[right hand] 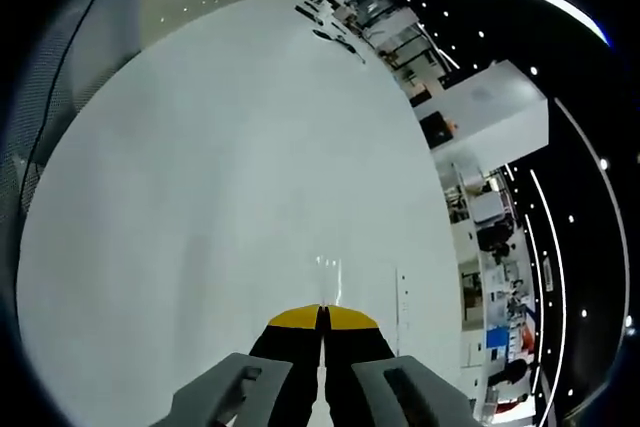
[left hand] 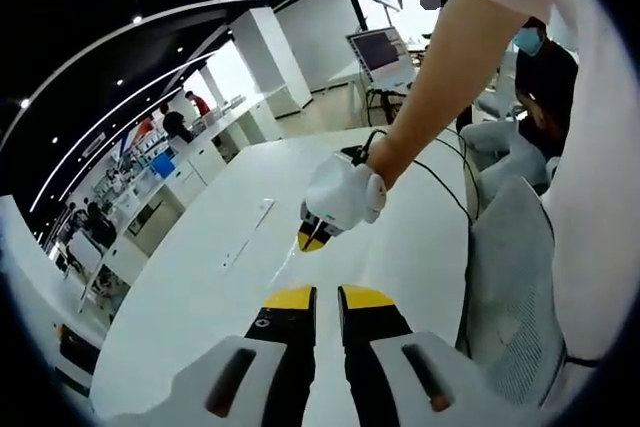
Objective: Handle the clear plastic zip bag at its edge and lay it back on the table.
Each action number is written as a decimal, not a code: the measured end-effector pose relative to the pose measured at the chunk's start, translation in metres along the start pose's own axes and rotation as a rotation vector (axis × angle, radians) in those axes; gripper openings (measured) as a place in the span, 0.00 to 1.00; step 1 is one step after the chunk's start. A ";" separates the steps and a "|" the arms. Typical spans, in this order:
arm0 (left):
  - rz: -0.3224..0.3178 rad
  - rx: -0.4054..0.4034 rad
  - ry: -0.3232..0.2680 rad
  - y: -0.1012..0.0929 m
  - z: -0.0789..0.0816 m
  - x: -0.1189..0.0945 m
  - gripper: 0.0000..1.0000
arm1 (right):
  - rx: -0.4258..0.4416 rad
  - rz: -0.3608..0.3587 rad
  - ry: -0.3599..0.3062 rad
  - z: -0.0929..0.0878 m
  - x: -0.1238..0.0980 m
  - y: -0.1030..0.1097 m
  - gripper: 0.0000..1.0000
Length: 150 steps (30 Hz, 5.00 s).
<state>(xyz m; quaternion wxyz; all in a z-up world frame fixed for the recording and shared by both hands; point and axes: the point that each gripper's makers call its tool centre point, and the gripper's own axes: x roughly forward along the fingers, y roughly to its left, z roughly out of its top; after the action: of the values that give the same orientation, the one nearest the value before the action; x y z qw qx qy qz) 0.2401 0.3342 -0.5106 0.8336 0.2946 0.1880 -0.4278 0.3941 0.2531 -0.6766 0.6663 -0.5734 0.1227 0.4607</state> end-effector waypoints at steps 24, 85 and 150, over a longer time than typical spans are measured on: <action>-0.011 -0.005 0.003 -0.004 -0.002 0.003 0.06 | 0.064 0.038 0.025 -0.003 0.006 0.028 0.03; -0.029 -0.009 0.007 -0.009 -0.003 0.007 0.05 | 0.228 0.168 0.032 -0.010 0.000 0.086 0.10; 0.084 -0.434 -0.059 -0.003 -0.074 0.020 0.17 | 0.644 -0.016 -0.045 -0.012 -0.082 0.075 0.23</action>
<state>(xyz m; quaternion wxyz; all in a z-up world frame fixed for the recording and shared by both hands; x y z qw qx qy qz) 0.2442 0.3687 -0.5790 0.8996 0.1032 0.2387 -0.3508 0.2971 0.1980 -0.6727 0.8197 -0.3239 0.2429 0.4052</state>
